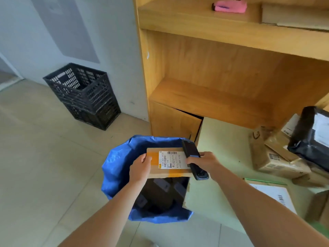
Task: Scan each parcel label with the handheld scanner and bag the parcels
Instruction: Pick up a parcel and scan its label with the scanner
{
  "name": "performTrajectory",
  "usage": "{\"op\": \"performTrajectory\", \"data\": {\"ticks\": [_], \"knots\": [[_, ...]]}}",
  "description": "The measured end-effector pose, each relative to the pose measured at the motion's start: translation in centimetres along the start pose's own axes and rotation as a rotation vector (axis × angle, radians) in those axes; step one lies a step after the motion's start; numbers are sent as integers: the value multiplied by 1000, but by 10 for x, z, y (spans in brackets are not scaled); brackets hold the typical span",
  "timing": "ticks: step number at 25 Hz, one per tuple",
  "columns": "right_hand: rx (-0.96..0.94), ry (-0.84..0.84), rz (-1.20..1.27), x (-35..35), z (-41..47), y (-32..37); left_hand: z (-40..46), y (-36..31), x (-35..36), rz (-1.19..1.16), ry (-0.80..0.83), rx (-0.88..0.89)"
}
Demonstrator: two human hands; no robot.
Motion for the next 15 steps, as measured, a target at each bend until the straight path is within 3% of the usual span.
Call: {"op": "performTrajectory", "data": {"ticks": [6,15], "knots": [[-17,93,-100,78,25,23,26,59,-43,-43,-73,-154],[188,242,-211,153,95,-32,76,151,8,52,-56,-335]]}}
Point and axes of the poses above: each hand's wrist, its own z-axis towards the middle knuckle, its own x-axis out of the palm, y = z × x, the point moved 7 cm from there along z, towards the middle knuckle, and after that the axes turned 3 degrees about -z, right-handed, at the moved point
